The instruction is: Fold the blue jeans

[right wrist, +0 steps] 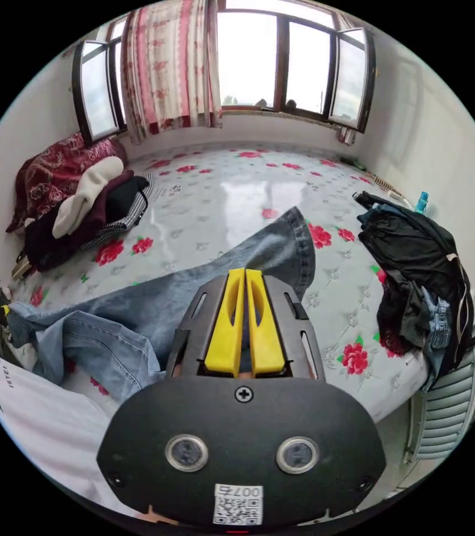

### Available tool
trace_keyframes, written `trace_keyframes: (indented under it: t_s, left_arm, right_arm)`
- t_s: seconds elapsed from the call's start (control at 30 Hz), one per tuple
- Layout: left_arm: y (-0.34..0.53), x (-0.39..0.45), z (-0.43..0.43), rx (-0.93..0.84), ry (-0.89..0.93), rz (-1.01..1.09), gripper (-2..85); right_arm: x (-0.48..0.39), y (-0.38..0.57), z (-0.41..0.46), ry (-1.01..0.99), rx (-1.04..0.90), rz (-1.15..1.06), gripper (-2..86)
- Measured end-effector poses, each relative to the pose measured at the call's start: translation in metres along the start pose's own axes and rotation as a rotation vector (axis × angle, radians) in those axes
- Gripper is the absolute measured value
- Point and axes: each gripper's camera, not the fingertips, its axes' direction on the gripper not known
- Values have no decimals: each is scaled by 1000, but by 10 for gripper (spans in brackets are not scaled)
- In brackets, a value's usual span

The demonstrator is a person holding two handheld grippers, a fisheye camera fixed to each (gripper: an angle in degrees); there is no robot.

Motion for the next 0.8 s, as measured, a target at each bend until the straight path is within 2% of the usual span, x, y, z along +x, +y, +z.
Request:
trace_keyframes:
  t_s: [0.1, 0.2, 0.3, 0.4, 0.53, 0.63, 0.8]
  left_arm:
    - [-32, -6, -23, 56, -17, 49, 4]
    - [-84, -38, -5, 139, 98, -55, 30]
    - [-134, -73, 56, 76, 61, -265, 74]
    - [-146, -72, 79, 119, 53, -328, 86]
    - [-106, -49, 95, 74, -38, -264, 93]
    - [-46, -44, 108, -21, -93, -307, 94]
    - [28, -27, 132, -208, -163, -360, 107]
  right_arm:
    - [12, -36, -30, 24, 128, -20, -2]
    - [10, -87, -21, 31, 186, -37, 1]
    - [5, -129, 28, 131, 121, 20, 14]
    - [6, -133, 65, 74, -78, 37, 34]
    - [5, -78, 79, -47, -145, -6, 54]
    - [13, -10, 98, -104, -296, 14, 72]
    - [29, 55, 108, 40, -451, 16, 92]
